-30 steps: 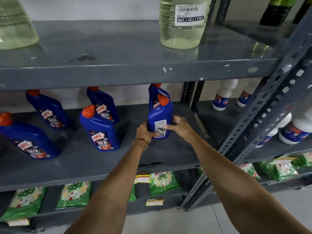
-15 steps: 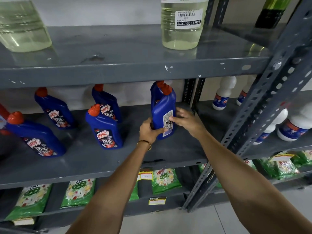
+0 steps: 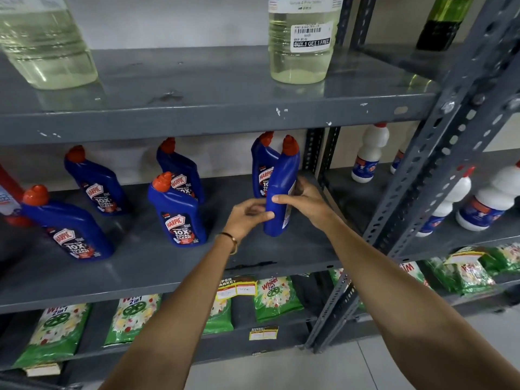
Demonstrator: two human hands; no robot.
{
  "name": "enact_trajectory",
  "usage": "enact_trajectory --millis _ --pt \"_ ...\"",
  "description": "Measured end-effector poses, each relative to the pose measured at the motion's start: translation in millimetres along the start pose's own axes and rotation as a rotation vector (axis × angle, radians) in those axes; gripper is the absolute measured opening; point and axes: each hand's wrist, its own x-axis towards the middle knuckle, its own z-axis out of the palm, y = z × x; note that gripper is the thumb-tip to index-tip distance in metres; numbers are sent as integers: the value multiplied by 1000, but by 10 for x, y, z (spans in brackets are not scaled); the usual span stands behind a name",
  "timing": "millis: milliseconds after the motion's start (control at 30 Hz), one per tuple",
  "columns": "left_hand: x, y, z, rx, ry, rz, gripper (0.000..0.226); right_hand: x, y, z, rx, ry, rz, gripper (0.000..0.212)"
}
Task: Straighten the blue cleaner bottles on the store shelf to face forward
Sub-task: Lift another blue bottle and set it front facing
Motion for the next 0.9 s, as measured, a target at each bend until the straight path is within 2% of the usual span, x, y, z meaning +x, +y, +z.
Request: enact_trajectory --millis 100,167,400,633,767,900 --pt "-18 -41 -112 -244 -143 -215 21 -33 -32 -10 33 -63 -22 61" --pt "-41 -84 -108 -360 -195 -301 24 -44 -63 -5 62 -113 -33 57" --pt "-54 -149 -36 -466 -266 -318 27 -61 -60 -51 115 -266 28 49" --pt "12 -281 53 -429 -135 -307 15 -21 -21 -132 132 -233 60 46" --pt "44 -326 104 -344 23 -302 43 4 18 -191 67 -185 54 58" --pt "105 -375 146 -174 175 -261 50 26 27 -215 -7 -163 45 59"
